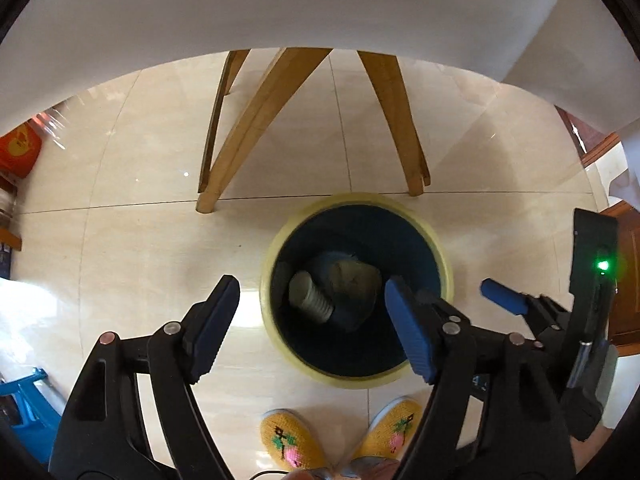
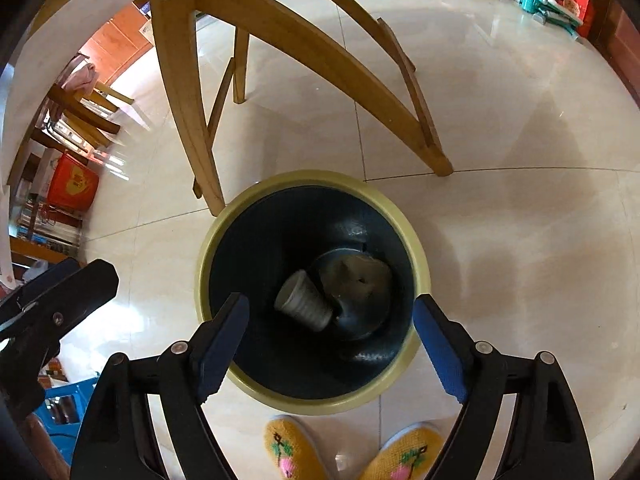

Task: Collect trash
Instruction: 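Lower both tools over the bin and open them to drop cup and tray, then raise both tools and move them back toward the table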

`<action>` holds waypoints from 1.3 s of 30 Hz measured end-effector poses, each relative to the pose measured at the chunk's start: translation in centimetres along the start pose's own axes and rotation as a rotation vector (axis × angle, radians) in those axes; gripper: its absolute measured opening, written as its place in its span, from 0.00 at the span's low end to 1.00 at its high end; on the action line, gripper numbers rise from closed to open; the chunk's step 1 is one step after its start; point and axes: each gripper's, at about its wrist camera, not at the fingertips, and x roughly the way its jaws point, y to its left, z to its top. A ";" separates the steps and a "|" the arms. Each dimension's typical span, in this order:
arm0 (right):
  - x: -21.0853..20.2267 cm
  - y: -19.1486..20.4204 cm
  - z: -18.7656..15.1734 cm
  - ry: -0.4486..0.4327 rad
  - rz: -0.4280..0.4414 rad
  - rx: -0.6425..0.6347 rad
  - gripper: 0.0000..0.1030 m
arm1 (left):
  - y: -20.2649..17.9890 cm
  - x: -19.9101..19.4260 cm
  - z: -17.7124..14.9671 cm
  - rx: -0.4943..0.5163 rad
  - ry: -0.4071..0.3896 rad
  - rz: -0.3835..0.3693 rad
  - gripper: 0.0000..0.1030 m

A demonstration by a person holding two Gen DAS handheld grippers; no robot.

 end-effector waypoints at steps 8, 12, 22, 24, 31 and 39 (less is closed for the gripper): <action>-4.2 0.7 0.0 0.011 -0.067 0.009 0.83 | -0.1 -4.5 0.5 0.030 -0.018 0.027 0.71; -9.3 1.6 0.2 0.006 -0.073 0.016 0.83 | -0.4 -8.9 1.1 0.052 -0.017 0.012 0.71; -25.6 5.4 1.6 -0.056 -0.088 -0.004 0.83 | -1.2 -22.5 3.1 0.109 0.000 0.031 0.71; -29.1 6.7 1.9 -0.077 -0.099 -0.021 0.83 | -1.3 -25.5 3.6 0.117 -0.014 0.022 0.71; -40.0 10.1 2.8 -0.156 -0.102 -0.039 0.83 | -1.7 -35.6 5.7 0.152 -0.099 0.008 0.71; -49.9 13.5 3.5 -0.299 -0.104 -0.051 0.83 | -0.5 -46.1 9.2 0.172 -0.275 0.026 0.71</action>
